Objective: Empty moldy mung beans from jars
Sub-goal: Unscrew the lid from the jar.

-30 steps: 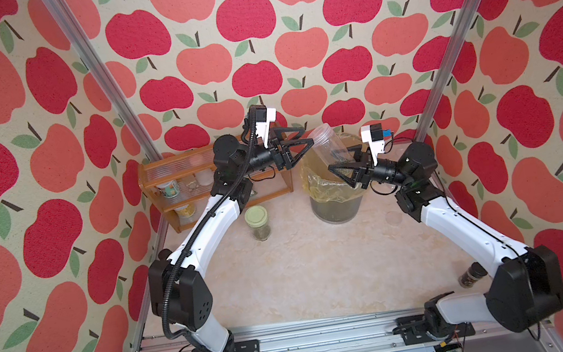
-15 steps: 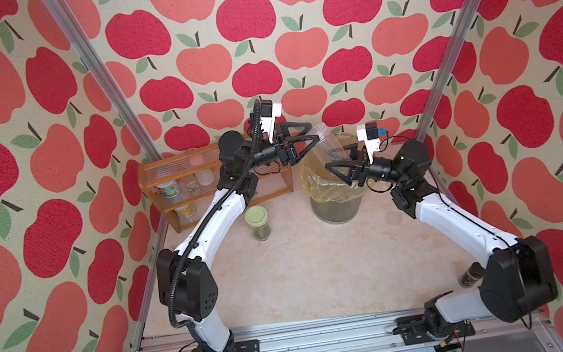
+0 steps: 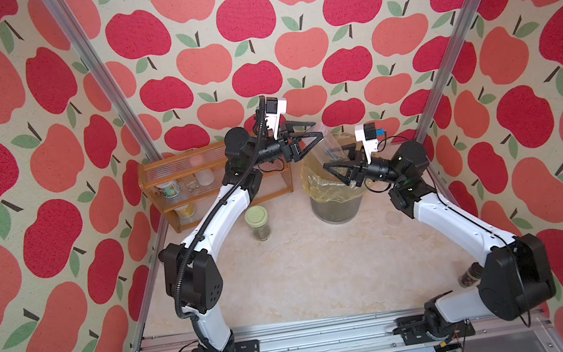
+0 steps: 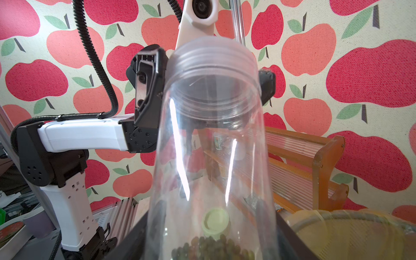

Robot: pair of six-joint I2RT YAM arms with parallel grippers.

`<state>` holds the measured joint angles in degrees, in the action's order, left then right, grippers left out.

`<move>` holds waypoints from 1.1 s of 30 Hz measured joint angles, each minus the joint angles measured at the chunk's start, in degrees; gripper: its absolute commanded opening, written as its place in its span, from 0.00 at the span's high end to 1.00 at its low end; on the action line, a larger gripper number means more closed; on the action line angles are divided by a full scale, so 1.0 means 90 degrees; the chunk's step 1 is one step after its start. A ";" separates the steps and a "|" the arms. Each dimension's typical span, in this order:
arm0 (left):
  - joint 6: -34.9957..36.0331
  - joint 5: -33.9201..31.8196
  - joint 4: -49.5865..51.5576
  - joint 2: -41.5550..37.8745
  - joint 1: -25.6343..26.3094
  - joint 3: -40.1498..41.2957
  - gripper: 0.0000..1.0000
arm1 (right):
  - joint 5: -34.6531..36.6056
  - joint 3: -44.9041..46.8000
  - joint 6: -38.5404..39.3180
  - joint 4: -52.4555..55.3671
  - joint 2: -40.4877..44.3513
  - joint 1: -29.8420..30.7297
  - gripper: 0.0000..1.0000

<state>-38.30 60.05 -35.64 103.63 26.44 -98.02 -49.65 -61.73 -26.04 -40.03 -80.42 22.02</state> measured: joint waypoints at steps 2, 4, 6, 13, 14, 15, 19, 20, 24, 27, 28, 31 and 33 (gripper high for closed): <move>0.0002 0.0002 0.0034 0.0000 0.0017 -0.0022 0.27 | 0.0005 0.0000 0.0024 -0.0002 0.0000 0.0000 0.59; 0.0000 0.0007 0.0070 0.0012 0.0022 -0.0066 0.29 | 0.0022 0.0000 0.0046 -0.0005 0.0000 0.0000 0.59; 0.0000 0.0010 0.0083 0.0039 0.0027 -0.0141 0.31 | 0.0051 0.0000 0.0053 -0.0012 0.0000 0.0000 0.59; -0.0049 0.0046 0.0141 0.0085 0.0032 -0.0223 0.42 | 0.0121 0.0000 0.0121 -0.0022 0.0000 0.0010 0.59; -0.0051 0.0051 0.0155 0.0107 0.0032 -0.0250 0.42 | 0.0136 0.0000 0.0124 -0.0022 0.0000 0.0010 0.59; -0.0051 0.0049 0.0175 0.0117 0.0032 -0.0265 0.43 | 0.0160 0.0000 0.0143 -0.0012 0.0000 0.0010 0.60; -0.0024 -0.0032 0.0415 0.0117 0.0032 -0.0267 0.43 | 0.0350 0.0000 0.0367 0.0221 0.0019 0.0046 0.61; 0.0005 -0.0097 0.0525 0.0117 0.0032 -0.0270 0.44 | 0.0447 0.0000 0.0459 0.0328 0.0041 0.0063 0.61; 0.0121 -0.0469 0.1032 0.0092 0.0032 -0.0272 0.44 | 0.1037 0.0002 0.0945 0.0901 0.0163 0.0187 0.61; 0.0172 -0.0755 0.1503 0.0039 0.0046 -0.0306 0.44 | 0.1508 0.0002 0.1333 0.1302 0.0284 0.0304 0.61; 0.0192 -0.0833 0.1668 0.0027 0.0058 -0.0342 0.44 | 0.1642 -0.0002 0.1455 0.1413 0.0323 0.0338 0.61; 0.0194 -0.1073 0.2144 0.0019 0.0087 -0.0522 0.44 | 0.1989 -0.0131 0.1770 0.1783 0.0379 0.0418 0.61; 0.0192 -0.1273 0.2446 0.0017 0.0109 -0.0663 0.44 | 0.2210 -0.0223 0.1940 0.1943 0.0379 0.0474 0.61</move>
<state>-36.58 48.60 -13.63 103.79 27.42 -103.98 -29.76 -63.75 -8.58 -22.55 -77.01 26.28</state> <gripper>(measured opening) 0.654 0.660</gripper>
